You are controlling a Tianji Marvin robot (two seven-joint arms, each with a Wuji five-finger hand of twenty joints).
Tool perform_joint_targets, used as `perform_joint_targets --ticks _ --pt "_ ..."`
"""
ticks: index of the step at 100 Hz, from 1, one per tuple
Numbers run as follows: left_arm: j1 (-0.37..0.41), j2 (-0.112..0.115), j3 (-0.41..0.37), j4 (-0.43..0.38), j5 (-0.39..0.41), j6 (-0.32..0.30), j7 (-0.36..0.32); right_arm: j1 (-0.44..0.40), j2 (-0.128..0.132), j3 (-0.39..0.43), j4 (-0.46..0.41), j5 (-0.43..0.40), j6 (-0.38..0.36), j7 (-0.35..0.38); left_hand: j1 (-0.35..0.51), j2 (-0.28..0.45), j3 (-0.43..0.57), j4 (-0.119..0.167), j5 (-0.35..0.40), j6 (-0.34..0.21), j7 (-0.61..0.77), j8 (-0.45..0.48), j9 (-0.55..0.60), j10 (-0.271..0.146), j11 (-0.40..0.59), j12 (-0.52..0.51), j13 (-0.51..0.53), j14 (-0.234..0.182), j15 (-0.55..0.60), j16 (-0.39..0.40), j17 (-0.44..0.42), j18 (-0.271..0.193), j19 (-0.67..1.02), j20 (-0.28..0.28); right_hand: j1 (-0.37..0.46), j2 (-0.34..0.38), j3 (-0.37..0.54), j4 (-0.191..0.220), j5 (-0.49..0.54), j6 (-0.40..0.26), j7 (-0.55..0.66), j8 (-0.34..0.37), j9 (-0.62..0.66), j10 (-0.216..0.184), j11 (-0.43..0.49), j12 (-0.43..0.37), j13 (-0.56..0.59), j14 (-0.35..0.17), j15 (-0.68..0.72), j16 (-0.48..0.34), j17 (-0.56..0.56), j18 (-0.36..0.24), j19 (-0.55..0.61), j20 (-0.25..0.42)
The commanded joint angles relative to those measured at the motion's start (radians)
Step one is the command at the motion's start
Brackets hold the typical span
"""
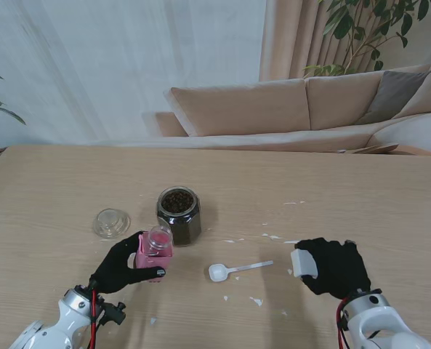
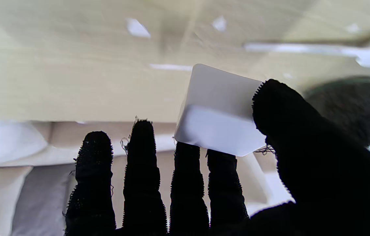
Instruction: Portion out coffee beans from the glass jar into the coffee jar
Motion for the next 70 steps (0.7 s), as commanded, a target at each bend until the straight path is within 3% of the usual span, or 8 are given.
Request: perform_joint_targets --ticks 1,31,70 --pt "0.009 -0.003 0.003 -0.01 0.002 0.002 -0.019 0.018 -0.003 -0.014 -0.055 0.003 -0.02 0.025 0.276 0.164 0.249 0.012 0.073 -0.206 0.196 0.06 0.069 -0.125 0.106 0.069 -0.009 -0.021 0.002 0.001 0.006 -0.018 0.005 0.004 0.095 0.072 0.076 0.013 0.093 -0.045 0.124 0.001 0.073 0.001 0.087 0.051 0.029 -0.001 0.037 0.031 0.014 0.001 0.038 0.029" --pt "0.021 0.0 0.006 -0.019 0.016 0.002 -0.025 0.148 0.007 -0.106 -0.151 0.085 -0.117 0.124 0.277 0.164 0.249 0.012 0.072 -0.206 0.196 0.06 0.068 -0.125 0.105 0.069 -0.009 -0.02 0.002 0.001 0.006 -0.018 0.005 0.004 0.107 0.07 0.068 0.009 0.109 -0.037 0.121 -0.017 0.096 0.007 0.109 0.082 0.061 -0.004 0.076 0.051 0.041 -0.006 0.072 0.052" --pt "0.002 0.005 0.019 0.008 0.077 -0.035 -0.017 0.382 0.021 -0.291 -0.138 0.249 -0.211 0.231 0.275 0.164 0.249 0.012 0.071 -0.21 0.194 0.061 0.067 -0.129 0.104 0.068 -0.009 -0.023 -0.001 0.0 0.009 -0.02 0.006 0.004 0.123 0.066 0.066 -0.001 0.12 -0.043 0.129 -0.031 0.115 0.007 0.098 0.088 0.081 -0.011 0.077 0.054 0.052 -0.01 0.078 0.06"
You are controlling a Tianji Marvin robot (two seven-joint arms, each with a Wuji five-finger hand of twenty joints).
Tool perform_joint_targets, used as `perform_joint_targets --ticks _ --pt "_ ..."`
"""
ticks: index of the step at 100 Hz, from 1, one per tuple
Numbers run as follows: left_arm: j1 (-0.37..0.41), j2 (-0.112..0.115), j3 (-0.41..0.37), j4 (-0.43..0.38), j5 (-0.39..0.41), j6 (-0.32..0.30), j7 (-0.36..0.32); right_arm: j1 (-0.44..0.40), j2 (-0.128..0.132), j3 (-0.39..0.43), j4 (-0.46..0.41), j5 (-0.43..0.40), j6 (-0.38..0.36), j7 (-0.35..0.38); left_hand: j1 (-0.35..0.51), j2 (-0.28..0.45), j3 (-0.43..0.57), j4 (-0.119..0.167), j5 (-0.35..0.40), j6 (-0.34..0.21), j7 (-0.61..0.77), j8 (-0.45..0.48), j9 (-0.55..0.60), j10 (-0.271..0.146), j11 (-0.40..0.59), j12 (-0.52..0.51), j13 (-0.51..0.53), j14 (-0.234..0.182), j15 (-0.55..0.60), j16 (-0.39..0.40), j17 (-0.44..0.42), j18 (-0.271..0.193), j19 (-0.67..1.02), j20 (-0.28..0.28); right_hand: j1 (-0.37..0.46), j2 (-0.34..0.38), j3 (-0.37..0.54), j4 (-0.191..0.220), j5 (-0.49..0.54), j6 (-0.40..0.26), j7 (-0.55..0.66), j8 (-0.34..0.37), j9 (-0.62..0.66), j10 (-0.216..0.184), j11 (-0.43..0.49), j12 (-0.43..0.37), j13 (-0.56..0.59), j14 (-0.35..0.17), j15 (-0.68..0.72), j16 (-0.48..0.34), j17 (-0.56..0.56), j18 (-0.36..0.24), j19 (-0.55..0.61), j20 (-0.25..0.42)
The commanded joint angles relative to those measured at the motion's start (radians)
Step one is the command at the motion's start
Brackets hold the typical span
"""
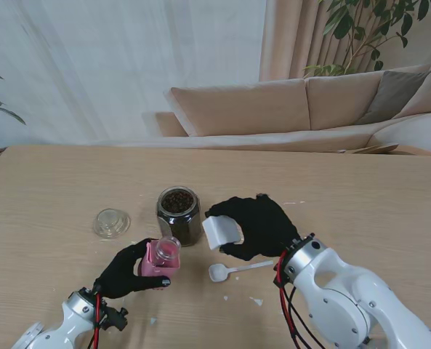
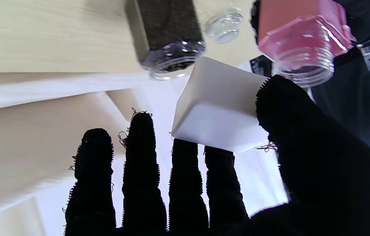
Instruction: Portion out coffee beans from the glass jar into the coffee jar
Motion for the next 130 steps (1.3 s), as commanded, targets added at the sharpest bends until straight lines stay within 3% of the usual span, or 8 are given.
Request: perform_joint_targets --ticks 1,50,130 --pt "0.003 -0.003 0.004 -0.003 -0.007 -0.003 -0.015 0.026 -0.004 -0.022 -0.003 0.002 -0.02 0.022 0.275 0.164 0.249 0.012 0.07 -0.21 0.194 0.06 0.068 -0.129 0.105 0.068 -0.009 -0.023 -0.001 0.0 0.005 -0.02 0.006 0.004 0.124 0.087 0.08 0.034 0.08 -0.07 0.112 -0.003 0.068 -0.022 0.066 0.038 0.021 -0.022 0.008 0.018 0.0 -0.01 0.03 0.015" --pt "0.006 0.003 0.011 -0.006 0.005 -0.016 -0.029 0.199 0.01 -0.189 0.062 0.071 -0.065 0.109 0.276 0.165 0.249 0.012 0.071 -0.212 0.193 0.062 0.068 -0.13 0.104 0.068 -0.007 -0.024 -0.002 0.0 0.005 -0.02 0.006 0.004 0.131 0.095 0.076 0.035 0.079 -0.068 0.113 -0.015 0.071 -0.022 0.058 0.041 0.025 -0.026 0.008 0.022 0.009 -0.02 0.039 0.026" --pt "0.012 0.005 0.01 -0.013 0.004 -0.014 -0.034 0.279 0.013 -0.27 0.11 0.035 -0.086 0.109 0.277 0.164 0.251 0.011 0.072 -0.211 0.193 0.063 0.069 -0.13 0.104 0.069 -0.006 -0.024 -0.003 0.002 0.007 -0.02 0.006 0.004 0.135 0.099 0.079 0.039 0.077 -0.068 0.115 -0.02 0.069 -0.022 0.056 0.043 0.024 -0.028 0.011 0.024 0.012 -0.025 0.05 0.042"
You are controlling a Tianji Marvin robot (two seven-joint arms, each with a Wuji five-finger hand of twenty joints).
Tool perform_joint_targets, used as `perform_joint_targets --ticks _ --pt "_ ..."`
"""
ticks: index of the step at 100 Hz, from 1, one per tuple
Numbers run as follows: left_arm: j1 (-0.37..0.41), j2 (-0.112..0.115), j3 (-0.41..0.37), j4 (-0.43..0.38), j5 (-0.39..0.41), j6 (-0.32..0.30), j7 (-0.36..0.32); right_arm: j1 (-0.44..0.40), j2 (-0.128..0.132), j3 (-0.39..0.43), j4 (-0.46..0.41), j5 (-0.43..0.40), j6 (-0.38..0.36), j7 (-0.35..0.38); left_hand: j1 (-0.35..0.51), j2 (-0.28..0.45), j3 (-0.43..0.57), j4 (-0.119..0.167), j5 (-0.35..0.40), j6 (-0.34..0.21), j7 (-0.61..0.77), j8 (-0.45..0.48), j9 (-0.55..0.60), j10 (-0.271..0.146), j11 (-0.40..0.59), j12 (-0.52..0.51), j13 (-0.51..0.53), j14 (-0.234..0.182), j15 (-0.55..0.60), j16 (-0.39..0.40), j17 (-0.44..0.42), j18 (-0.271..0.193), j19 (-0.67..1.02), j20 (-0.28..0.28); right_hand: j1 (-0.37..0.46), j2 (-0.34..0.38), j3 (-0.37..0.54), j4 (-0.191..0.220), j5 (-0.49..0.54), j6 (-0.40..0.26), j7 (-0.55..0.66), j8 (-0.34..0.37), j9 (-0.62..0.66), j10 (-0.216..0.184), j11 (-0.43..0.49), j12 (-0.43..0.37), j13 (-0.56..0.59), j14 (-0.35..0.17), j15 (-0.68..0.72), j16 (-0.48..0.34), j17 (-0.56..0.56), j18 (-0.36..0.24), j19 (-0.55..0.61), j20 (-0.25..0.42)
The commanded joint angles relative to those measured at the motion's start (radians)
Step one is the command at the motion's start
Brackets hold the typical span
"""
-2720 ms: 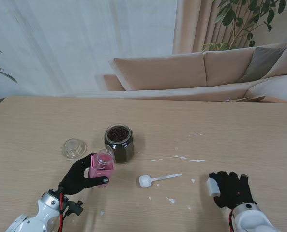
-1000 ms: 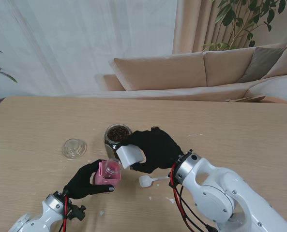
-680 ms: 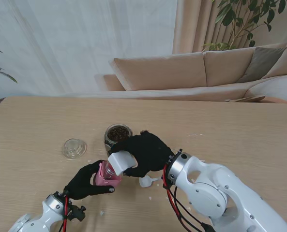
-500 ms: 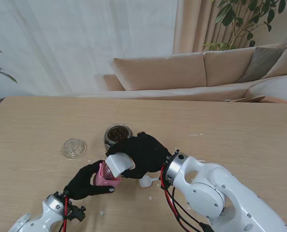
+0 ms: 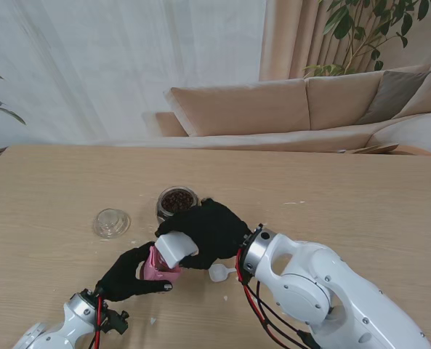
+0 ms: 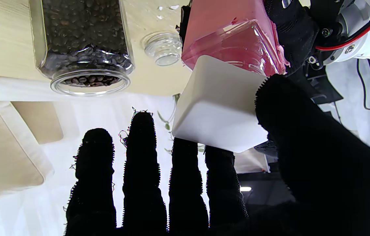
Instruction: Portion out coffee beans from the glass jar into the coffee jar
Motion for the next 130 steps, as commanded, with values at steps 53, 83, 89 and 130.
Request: perform_joint_targets --ticks 53,83,89,130 --pt "0.009 -0.005 -0.002 -0.011 -0.001 -0.002 -0.014 0.006 0.003 0.003 0.0 0.005 0.004 0.054 0.276 0.163 0.253 0.011 0.073 -0.211 0.194 0.064 0.069 -0.13 0.104 0.068 -0.004 -0.024 -0.003 0.003 0.007 -0.019 0.005 0.003 0.127 0.104 0.097 0.042 0.079 -0.067 0.099 -0.008 0.067 -0.024 0.047 0.026 0.013 -0.023 -0.002 0.006 -0.003 -0.014 0.023 0.017" --pt "0.009 -0.005 -0.003 -0.011 -0.003 -0.002 -0.015 0.016 0.004 -0.01 0.003 0.013 0.017 0.064 0.276 0.163 0.254 0.01 0.072 -0.212 0.194 0.063 0.069 -0.13 0.104 0.068 -0.003 -0.024 -0.004 0.004 0.007 -0.018 0.004 0.003 0.074 0.124 0.076 0.052 0.076 -0.04 0.07 -0.022 0.07 -0.006 0.047 0.024 0.023 -0.014 0.005 0.009 0.012 -0.015 0.044 0.028" --pt "0.008 -0.005 -0.003 -0.01 -0.003 -0.003 -0.014 0.017 0.004 -0.012 0.002 0.016 0.025 0.065 0.276 0.163 0.254 0.01 0.072 -0.212 0.194 0.063 0.07 -0.131 0.105 0.069 -0.003 -0.024 -0.004 0.004 0.009 -0.018 0.005 0.003 0.07 0.127 0.074 0.057 0.077 -0.034 0.064 -0.021 0.071 -0.002 0.051 0.026 0.023 -0.01 0.012 0.013 0.016 -0.015 0.058 0.036" --pt "0.008 -0.005 -0.003 -0.011 -0.003 -0.003 -0.014 0.041 0.007 -0.031 0.008 0.023 0.032 0.092 0.275 0.163 0.254 0.01 0.072 -0.212 0.194 0.063 0.07 -0.13 0.104 0.069 -0.004 -0.024 -0.004 0.003 0.009 -0.018 0.004 0.002 -0.037 0.176 0.004 0.093 0.092 0.005 -0.019 0.009 0.055 0.03 0.105 0.069 0.002 0.004 0.108 0.069 0.018 -0.024 0.127 0.096"
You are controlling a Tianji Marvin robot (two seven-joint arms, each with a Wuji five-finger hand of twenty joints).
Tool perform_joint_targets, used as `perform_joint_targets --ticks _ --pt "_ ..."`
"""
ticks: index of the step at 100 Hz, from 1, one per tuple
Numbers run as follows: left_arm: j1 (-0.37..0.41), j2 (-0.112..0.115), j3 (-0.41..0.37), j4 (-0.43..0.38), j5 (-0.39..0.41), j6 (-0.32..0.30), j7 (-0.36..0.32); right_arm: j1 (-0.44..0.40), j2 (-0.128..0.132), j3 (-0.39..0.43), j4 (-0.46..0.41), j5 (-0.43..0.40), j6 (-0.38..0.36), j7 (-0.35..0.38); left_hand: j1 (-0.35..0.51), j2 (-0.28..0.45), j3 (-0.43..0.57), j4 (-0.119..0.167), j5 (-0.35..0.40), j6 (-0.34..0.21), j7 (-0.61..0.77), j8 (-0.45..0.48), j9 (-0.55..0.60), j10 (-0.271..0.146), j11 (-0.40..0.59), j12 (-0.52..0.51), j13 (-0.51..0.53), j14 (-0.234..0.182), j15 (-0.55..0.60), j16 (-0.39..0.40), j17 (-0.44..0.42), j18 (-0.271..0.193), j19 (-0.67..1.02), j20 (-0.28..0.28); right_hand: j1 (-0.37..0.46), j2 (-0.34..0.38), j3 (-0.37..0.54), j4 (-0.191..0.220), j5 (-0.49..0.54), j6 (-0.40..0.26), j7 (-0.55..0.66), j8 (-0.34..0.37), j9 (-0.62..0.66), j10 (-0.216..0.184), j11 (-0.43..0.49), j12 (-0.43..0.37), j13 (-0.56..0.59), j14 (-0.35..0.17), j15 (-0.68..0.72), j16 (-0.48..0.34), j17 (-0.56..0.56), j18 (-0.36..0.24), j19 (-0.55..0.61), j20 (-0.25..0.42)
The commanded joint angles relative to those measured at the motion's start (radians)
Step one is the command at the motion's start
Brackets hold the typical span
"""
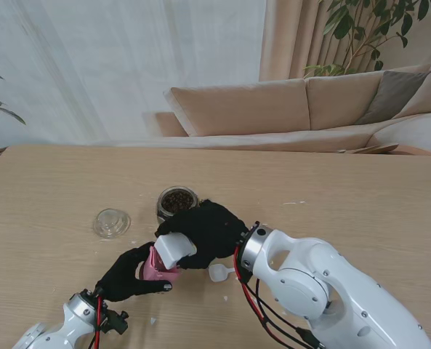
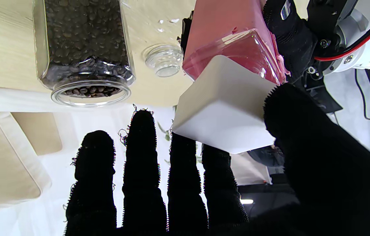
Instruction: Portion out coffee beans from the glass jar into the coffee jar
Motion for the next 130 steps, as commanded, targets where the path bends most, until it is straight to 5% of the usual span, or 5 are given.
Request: perform_joint_targets --ticks 1,77,87,108,130 --pt "0.006 -0.005 -0.001 -0.011 -0.002 -0.004 -0.015 0.0 0.001 -0.008 0.005 0.0 0.008 0.025 0.274 0.163 0.254 0.01 0.073 -0.212 0.195 0.063 0.07 -0.13 0.104 0.068 -0.004 -0.024 -0.004 0.003 0.008 -0.018 0.004 0.002 0.014 0.104 0.046 0.078 0.084 -0.04 0.026 0.02 0.044 0.005 0.068 0.041 0.0 0.007 0.026 0.028 -0.003 -0.022 0.032 0.024" --pt "0.004 -0.008 0.0 -0.01 -0.043 0.013 -0.021 0.017 0.001 -0.052 0.001 -0.077 0.055 0.025 0.275 0.163 0.25 0.012 0.071 -0.212 0.196 0.063 0.07 -0.13 0.104 0.069 0.0 -0.019 0.001 0.002 0.015 -0.015 0.009 0.004 -0.127 0.102 -0.089 0.065 -0.084 0.066 0.002 0.152 -0.116 0.011 0.242 0.227 -0.066 0.015 0.134 0.104 -0.015 -0.032 0.082 0.074" --pt "0.003 -0.008 0.0 -0.009 -0.044 0.013 -0.02 0.017 0.001 -0.053 -0.002 -0.079 0.057 0.027 0.276 0.162 0.25 0.012 0.071 -0.212 0.196 0.063 0.069 -0.13 0.104 0.068 -0.001 -0.019 0.001 0.002 0.014 -0.015 0.009 0.004 -0.137 0.111 -0.106 0.064 -0.101 0.086 -0.078 0.12 -0.146 0.025 0.165 0.184 -0.081 0.031 0.09 0.085 -0.025 -0.024 0.072 0.075" --pt "0.001 -0.008 -0.001 -0.007 -0.045 0.012 -0.019 0.002 0.001 -0.041 -0.018 -0.085 0.064 0.026 0.275 0.162 0.252 0.011 0.072 -0.211 0.197 0.062 0.07 -0.13 0.105 0.069 0.0 -0.019 0.002 0.001 0.015 -0.015 0.009 0.004 -0.17 0.12 -0.143 0.063 -0.16 0.156 -0.299 -0.03 -0.229 0.095 -0.067 -0.053 -0.145 0.094 -0.184 -0.056 -0.083 0.031 -0.057 0.031" --pt "-0.002 -0.009 -0.002 -0.004 -0.045 0.014 -0.017 -0.031 -0.002 -0.021 -0.043 -0.089 0.075 0.01 0.275 0.162 0.253 0.011 0.072 -0.212 0.198 0.063 0.07 -0.131 0.105 0.069 0.0 -0.019 0.003 0.001 0.015 -0.017 0.008 0.004 -0.188 0.125 -0.156 0.062 -0.17 0.173 -0.35 -0.068 -0.252 0.129 -0.131 -0.147 -0.173 0.122 -0.301 -0.119 -0.118 0.061 -0.149 -0.006"
